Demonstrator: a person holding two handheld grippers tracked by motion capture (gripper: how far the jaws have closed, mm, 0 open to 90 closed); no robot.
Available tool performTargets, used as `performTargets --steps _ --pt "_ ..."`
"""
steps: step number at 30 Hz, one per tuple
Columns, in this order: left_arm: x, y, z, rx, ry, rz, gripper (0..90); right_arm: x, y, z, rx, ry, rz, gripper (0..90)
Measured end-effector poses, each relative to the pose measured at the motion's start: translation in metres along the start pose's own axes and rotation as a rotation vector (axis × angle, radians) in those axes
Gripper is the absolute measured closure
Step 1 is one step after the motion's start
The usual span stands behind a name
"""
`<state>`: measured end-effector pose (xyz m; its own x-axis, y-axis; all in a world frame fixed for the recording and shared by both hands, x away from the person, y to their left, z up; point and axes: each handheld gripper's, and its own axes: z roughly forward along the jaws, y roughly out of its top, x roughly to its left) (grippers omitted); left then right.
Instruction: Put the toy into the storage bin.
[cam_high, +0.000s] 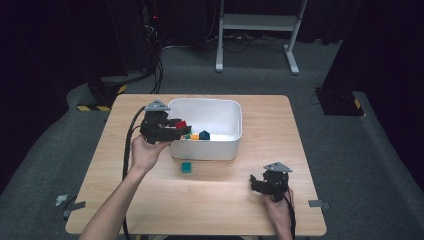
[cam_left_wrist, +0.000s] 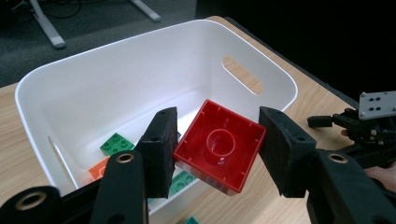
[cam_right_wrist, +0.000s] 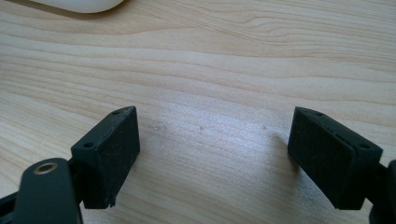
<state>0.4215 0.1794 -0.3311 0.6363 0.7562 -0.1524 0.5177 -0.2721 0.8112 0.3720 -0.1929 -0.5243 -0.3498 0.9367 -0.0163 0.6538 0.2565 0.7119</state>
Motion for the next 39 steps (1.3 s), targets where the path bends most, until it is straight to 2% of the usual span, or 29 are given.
performTargets --steps 7,18,26,39 --pt "0.009 0.006 0.015 0.013 0.036 -0.016 48.8 0.000 0.000 0.000 0.000 0.000 0.000 16.6" --pt "0.014 0.015 0.031 0.044 0.097 -0.003 48.7 0.000 0.000 0.000 0.000 0.000 0.000 16.7" --pt "0.022 0.015 0.045 0.068 0.119 -0.021 48.6 0.000 0.000 0.000 0.000 0.000 0.000 16.7" --pt "0.033 0.012 0.058 0.087 0.146 -0.046 48.5 0.000 0.000 0.000 0.000 0.000 -0.001 16.6"
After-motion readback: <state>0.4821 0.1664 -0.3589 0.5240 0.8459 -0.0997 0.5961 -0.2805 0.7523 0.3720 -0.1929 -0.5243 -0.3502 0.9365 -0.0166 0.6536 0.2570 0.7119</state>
